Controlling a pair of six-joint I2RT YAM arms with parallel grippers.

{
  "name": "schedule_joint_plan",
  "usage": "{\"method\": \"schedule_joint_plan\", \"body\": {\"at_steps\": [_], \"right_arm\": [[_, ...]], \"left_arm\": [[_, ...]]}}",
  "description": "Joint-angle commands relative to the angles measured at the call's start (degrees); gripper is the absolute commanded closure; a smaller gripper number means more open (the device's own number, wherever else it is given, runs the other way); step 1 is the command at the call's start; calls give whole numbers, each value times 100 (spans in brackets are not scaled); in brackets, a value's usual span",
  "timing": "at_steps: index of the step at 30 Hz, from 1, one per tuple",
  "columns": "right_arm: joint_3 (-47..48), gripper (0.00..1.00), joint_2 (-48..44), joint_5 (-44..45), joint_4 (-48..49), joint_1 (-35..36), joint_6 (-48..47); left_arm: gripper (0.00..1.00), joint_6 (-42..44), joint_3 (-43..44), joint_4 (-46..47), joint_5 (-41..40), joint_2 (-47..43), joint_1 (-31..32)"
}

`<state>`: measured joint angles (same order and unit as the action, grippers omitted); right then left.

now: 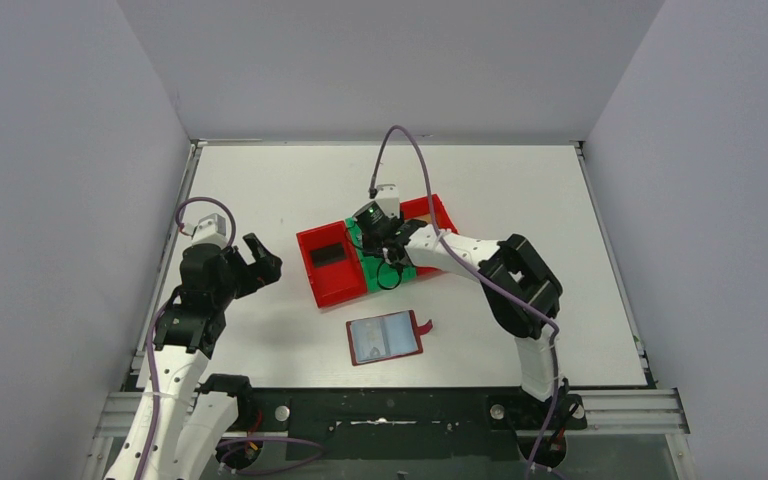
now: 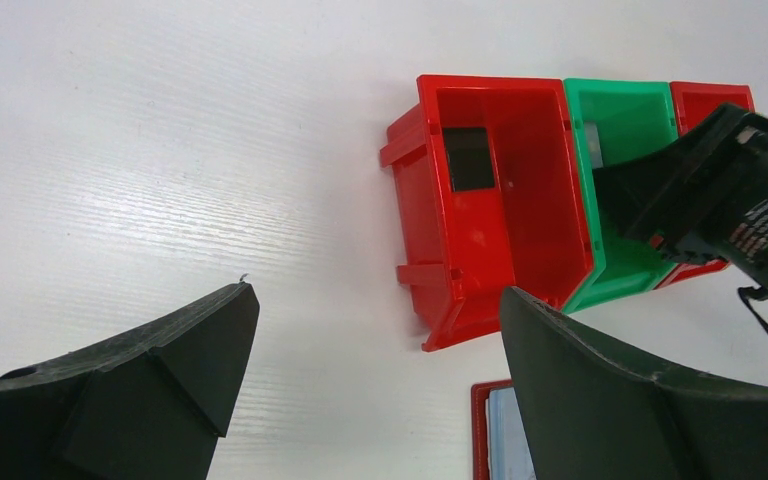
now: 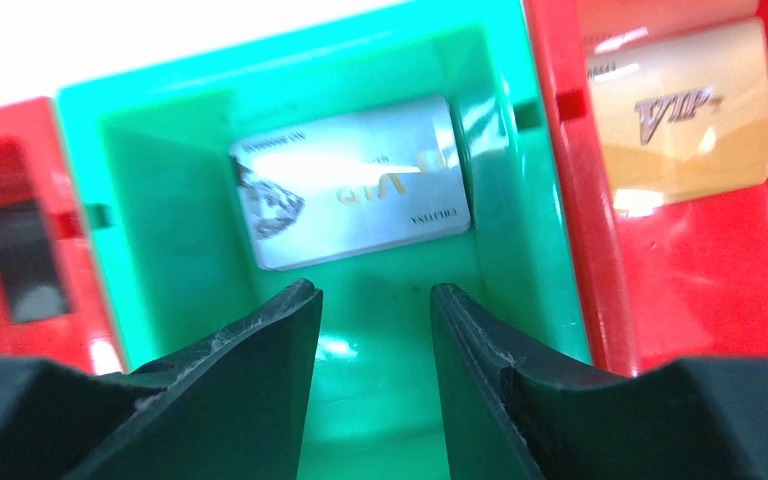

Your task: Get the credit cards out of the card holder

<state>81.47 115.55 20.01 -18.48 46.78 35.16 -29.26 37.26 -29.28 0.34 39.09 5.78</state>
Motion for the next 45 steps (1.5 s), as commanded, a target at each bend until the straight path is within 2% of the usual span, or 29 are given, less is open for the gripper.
{"method": "schedule_joint_plan", "body": {"at_steps": [1, 7, 11, 14, 19, 27, 33, 45], "right_arm": [[487, 54, -629, 16, 39, -53, -253], [225, 52, -1267, 138, -17, 123, -323], [-749, 44, -2197, 354, 214, 423, -2], [-1730, 43, -2780, 389, 428, 718, 386], [-2550, 39, -3219, 709, 412, 1491, 1105], [-2372, 37, -2435, 723, 203, 2322, 1802], [-1734, 41, -1690, 576, -151, 2430, 1746], [-1544, 42, -1403, 612, -672, 2665, 1948]], "left_arm": [[7, 135, 63, 396, 85, -20, -51], [7, 131, 63, 386, 60, -38, -51], [7, 131, 63, 392, 51, -44, -51], [7, 139, 63, 392, 59, -49, -59], [7, 131, 63, 396, 37, -49, -77], [7, 122, 63, 366, -28, 2, -103], [7, 113, 63, 344, -62, -5, -112], [7, 113, 63, 370, -27, -20, -129]]}}
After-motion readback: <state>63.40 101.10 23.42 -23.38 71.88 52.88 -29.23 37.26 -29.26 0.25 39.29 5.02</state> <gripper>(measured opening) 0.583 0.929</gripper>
